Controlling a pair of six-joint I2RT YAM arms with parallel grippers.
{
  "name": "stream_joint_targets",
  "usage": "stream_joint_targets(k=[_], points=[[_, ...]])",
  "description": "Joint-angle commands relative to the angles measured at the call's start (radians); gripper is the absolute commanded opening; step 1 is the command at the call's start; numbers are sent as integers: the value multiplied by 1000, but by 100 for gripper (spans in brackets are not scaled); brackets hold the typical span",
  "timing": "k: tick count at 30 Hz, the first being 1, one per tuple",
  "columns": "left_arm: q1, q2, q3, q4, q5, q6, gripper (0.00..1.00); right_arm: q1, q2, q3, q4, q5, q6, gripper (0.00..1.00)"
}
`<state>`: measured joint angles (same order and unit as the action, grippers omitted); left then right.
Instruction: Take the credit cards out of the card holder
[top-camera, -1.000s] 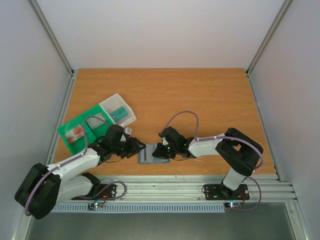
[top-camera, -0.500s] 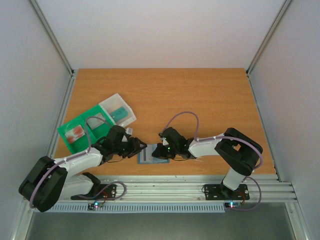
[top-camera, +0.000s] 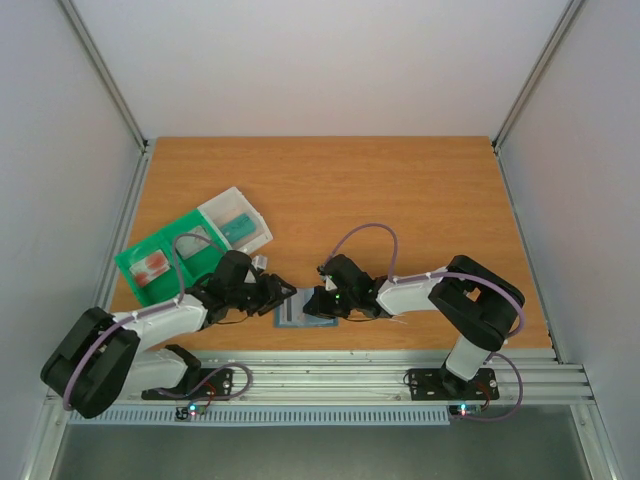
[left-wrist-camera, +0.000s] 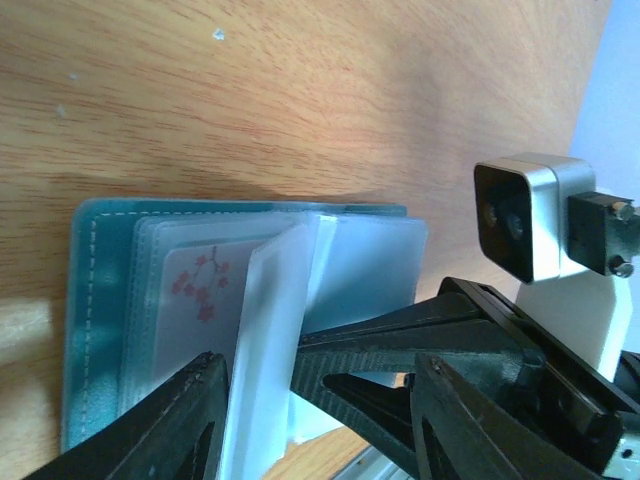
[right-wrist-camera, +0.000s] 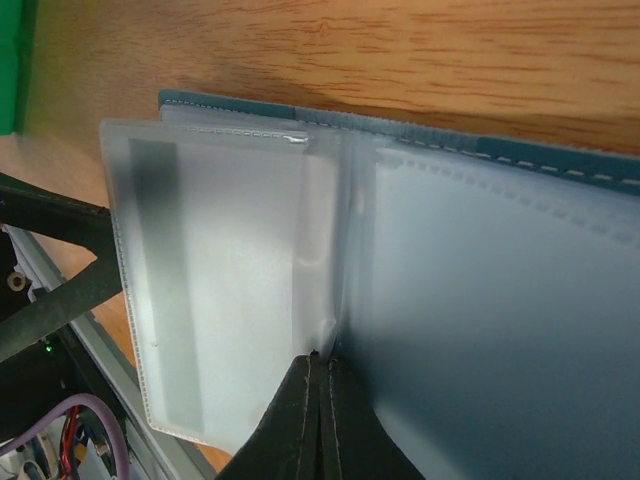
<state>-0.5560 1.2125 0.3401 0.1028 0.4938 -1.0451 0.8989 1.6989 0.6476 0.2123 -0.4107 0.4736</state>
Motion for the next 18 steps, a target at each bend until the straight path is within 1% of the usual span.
stream_joint_targets(k=[1,9,11,15,18], points=[[-7,-27,-12,72,26,-30,51,9,8,-16,-7,8,7,1],[-11,-57,-15,103,64,-77,50,9,-53,-10,-60,36,-16,7],[-13,-47,-13,110,69,-78,50,9,-65,-8,-66,38,-18,8],[-24,-5,-16,173,84,-97,50,9,-88,-8,-79,37,-23,11],[-54,24,6,186,82,-102,50,9,-105,-8,-100,47,-31,13]])
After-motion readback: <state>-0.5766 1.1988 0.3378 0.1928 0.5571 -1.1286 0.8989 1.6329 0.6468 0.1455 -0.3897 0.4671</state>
